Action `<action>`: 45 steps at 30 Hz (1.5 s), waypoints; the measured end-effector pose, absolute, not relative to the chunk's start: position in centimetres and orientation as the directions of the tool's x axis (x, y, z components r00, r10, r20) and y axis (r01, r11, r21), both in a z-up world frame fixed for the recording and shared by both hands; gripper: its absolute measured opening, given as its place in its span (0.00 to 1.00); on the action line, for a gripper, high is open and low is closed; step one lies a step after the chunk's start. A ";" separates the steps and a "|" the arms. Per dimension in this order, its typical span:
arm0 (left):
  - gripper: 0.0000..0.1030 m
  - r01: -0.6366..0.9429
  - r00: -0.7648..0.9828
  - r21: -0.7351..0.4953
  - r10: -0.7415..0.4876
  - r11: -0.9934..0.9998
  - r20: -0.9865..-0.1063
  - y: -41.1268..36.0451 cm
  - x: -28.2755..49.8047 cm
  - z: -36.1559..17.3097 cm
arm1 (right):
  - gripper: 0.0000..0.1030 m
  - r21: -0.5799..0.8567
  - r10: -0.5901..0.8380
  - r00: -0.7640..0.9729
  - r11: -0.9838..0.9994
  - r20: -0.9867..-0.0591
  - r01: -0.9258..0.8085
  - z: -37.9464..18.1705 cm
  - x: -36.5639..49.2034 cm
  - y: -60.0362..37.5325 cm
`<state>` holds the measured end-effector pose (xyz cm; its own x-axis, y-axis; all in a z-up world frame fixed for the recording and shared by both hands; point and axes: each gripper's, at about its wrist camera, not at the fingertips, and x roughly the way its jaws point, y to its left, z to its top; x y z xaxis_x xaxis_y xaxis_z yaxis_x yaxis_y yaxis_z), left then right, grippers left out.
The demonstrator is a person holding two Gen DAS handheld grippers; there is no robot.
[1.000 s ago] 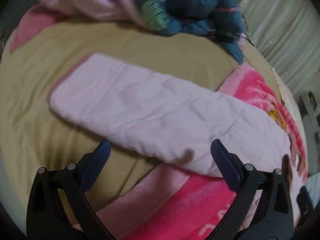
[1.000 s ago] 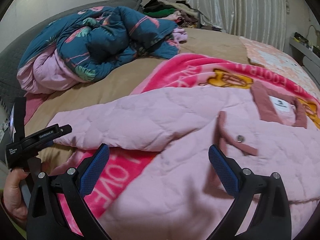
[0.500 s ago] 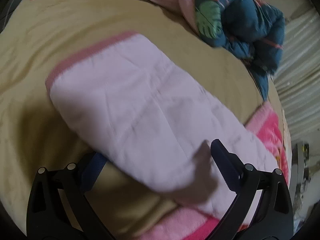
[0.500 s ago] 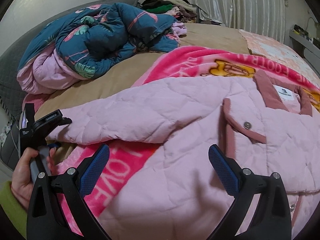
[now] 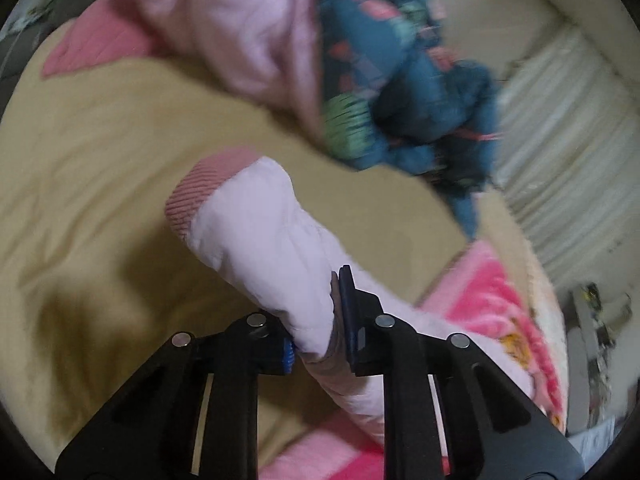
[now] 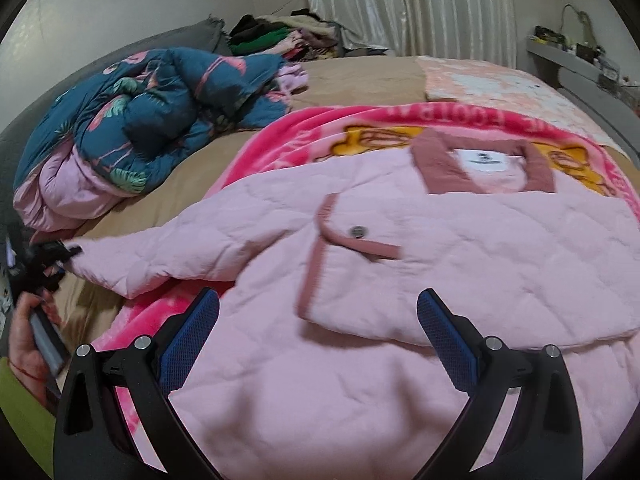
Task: Fold large clothes
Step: 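Lift the sleeve cuff with the left tool and carry it over the jacket body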
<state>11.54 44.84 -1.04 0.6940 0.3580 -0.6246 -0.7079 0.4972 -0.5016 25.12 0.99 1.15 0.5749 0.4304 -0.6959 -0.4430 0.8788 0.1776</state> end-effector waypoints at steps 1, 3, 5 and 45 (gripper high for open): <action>0.09 -0.692 0.709 -0.490 0.368 0.530 -0.602 44.0 11.7 0.2 | 0.96 0.168 0.419 0.588 0.885 -0.692 -0.433 1.6 25.0 0.0; 0.08 -0.666 0.732 -0.487 0.368 0.565 -0.574 42.4 11.9 1.9 | 0.96 0.157 0.402 0.609 0.896 -0.683 -0.415 2.5 24.8 -1.9; 0.06 -0.640 0.749 -0.474 0.355 0.605 -0.559 40.6 12.6 3.5 | 0.96 0.149 0.395 0.624 0.901 -0.674 -0.408 3.2 24.6 -3.4; 0.03 -0.225 0.901 -0.252 0.102 0.941 -0.422 13.2 20.4 18.7 | 0.96 0.329 0.367 0.761 0.920 -0.535 -0.213 7.1 20.6 -23.0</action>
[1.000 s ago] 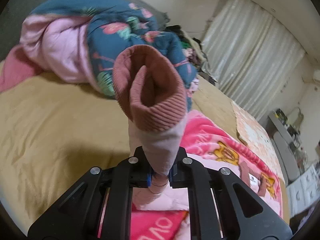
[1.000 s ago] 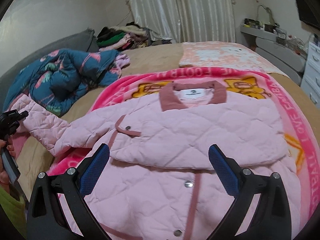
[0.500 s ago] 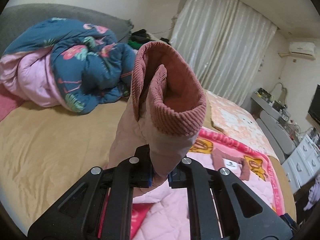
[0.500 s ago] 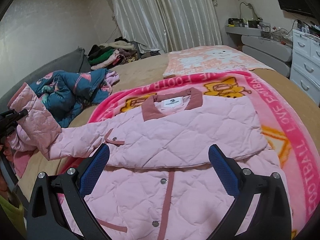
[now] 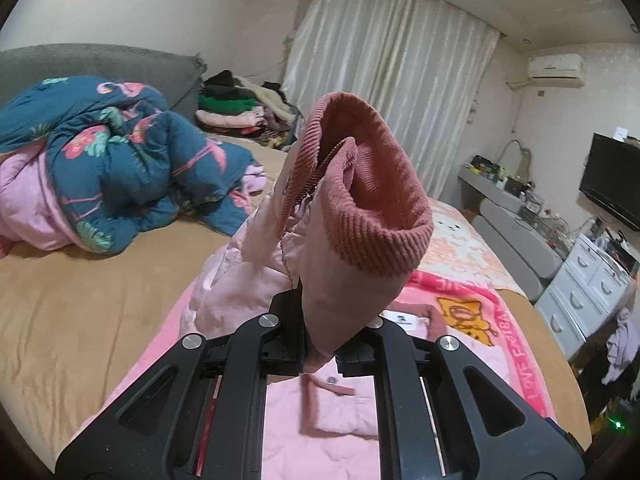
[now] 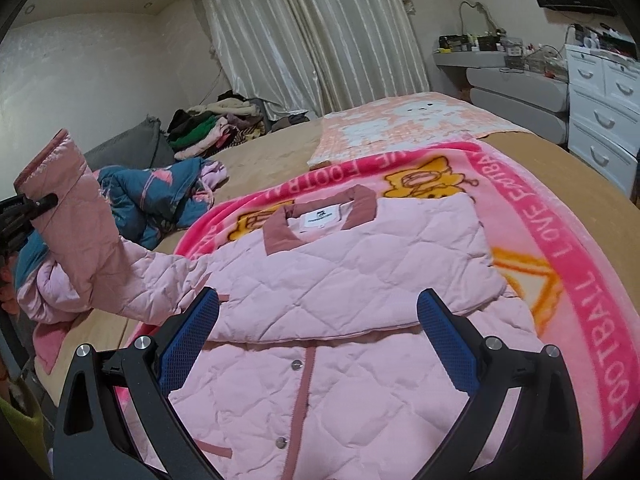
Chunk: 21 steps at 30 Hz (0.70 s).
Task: Fold large clothes
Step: 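Lift the sleeve cuff with the left tool and carry it over the jacket body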
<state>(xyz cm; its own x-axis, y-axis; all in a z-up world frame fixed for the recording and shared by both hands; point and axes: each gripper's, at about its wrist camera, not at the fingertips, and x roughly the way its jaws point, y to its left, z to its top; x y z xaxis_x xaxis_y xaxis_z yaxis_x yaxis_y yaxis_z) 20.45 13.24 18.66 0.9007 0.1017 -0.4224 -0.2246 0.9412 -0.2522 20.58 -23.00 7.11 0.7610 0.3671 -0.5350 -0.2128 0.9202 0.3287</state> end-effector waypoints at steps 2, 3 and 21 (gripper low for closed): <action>0.03 -0.208 0.902 -0.253 0.086 0.945 -0.422 12.3 20.8 18.8 | 0.96 0.333 0.360 0.768 0.921 -0.529 -0.202 7.2 20.5 -23.9; 0.03 -0.197 0.904 -0.255 0.075 0.947 -0.421 11.7 21.0 18.9 | 0.96 0.337 0.357 0.772 0.921 -0.526 -0.196 7.2 20.4 -24.4; 0.03 0.012 0.866 -0.285 -0.153 0.958 -0.477 0.8 24.5 16.7 | 0.96 0.416 0.323 0.796 0.904 -0.513 -0.099 5.4 19.5 -30.8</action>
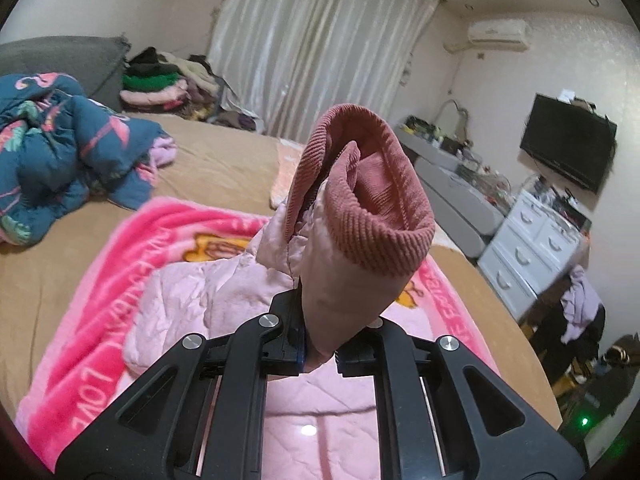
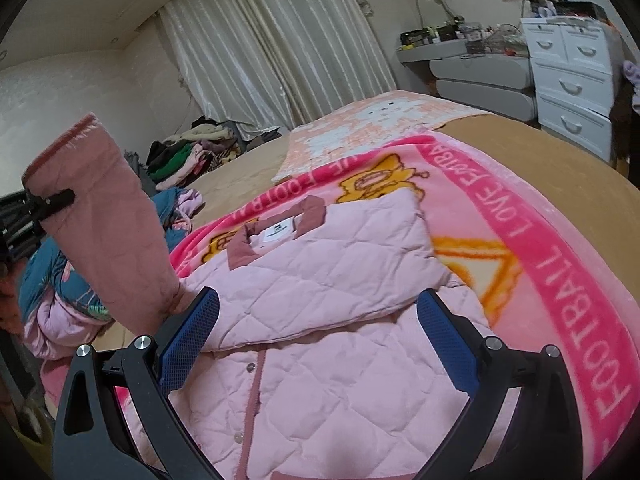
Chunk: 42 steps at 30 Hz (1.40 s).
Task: Fold large clothes
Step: 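Lift the sleeve cuff with the left tool and carry it over the jacket body, then lay the sleeve down on the jacket body and open the left tool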
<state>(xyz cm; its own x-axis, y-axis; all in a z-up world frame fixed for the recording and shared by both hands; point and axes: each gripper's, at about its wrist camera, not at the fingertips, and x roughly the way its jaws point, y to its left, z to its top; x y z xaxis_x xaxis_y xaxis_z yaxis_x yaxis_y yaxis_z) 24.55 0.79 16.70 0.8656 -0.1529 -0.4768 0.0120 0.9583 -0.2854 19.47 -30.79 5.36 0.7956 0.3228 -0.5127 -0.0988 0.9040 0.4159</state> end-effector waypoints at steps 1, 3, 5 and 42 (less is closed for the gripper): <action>0.03 0.017 0.861 -0.283 -0.158 0.959 -0.483 0.2 24.7 16.4 | 0.96 0.419 0.320 0.796 0.903 -0.513 -0.093 5.2 19.5 -31.1; 0.03 0.030 0.850 -0.270 -0.167 0.962 -0.500 -1.1 25.1 15.4 | 0.96 0.426 0.317 0.797 0.901 -0.513 -0.084 4.9 19.4 -31.7; 0.03 0.040 0.841 -0.263 -0.175 0.964 -0.512 -2.0 25.3 14.6 | 0.96 0.433 0.312 0.798 0.899 -0.515 -0.072 4.6 19.4 -32.4; 0.91 0.204 0.598 -0.034 -0.152 0.978 -0.787 -7.1 23.8 -0.1 | 0.96 0.506 0.365 0.699 0.862 -0.615 -0.005 -1.2 21.8 -33.4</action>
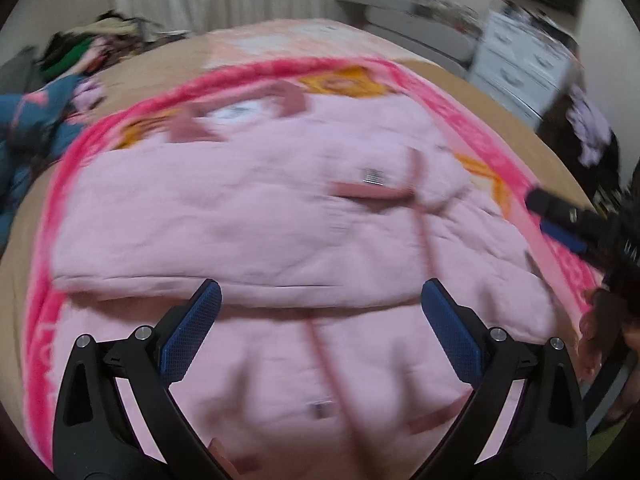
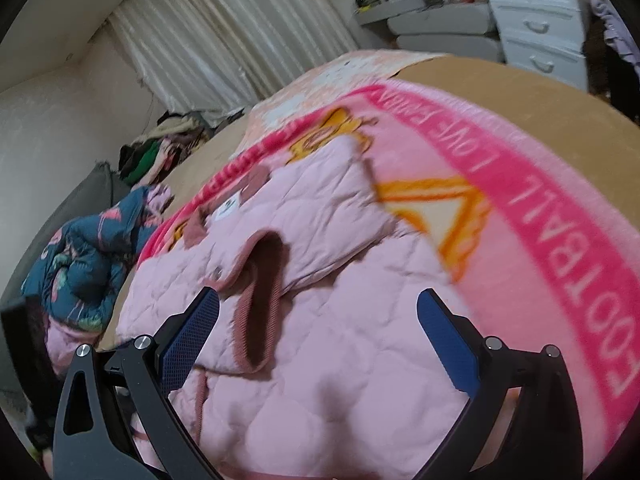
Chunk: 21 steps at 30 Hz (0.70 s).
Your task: Fold large clothes
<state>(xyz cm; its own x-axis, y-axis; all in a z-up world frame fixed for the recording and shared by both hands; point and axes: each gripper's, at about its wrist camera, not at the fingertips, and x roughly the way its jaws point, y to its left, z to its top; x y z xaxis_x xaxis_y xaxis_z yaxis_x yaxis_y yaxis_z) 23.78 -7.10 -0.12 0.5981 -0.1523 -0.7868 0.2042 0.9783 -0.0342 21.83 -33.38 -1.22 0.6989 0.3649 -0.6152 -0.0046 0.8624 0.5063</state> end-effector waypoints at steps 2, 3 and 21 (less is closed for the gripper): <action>0.91 0.135 0.623 -0.013 -0.095 0.991 -0.776 -4.4 23.9 0.5 | 0.96 0.511 0.411 0.653 0.859 -0.637 -0.042 -2.0 22.8 -31.2; 0.91 0.092 0.632 -0.008 -0.064 0.996 -0.772 -2.8 24.0 0.8 | 0.96 0.518 0.431 0.631 0.854 -0.645 -0.053 -2.5 23.3 -30.1; 0.91 -0.205 0.674 -0.167 0.015 0.964 -0.738 11.0 23.3 1.2 | 0.13 0.494 0.479 0.577 0.857 -0.661 -0.145 -5.1 25.8 -23.8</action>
<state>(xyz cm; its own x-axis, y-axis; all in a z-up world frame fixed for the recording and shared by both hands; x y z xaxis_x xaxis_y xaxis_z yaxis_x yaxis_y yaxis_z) 23.29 11.01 1.18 0.6741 0.0150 -0.7384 -0.2047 0.9644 -0.1673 25.76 -23.79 -5.11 0.5772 0.4792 -0.6612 -0.1452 0.8570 0.4944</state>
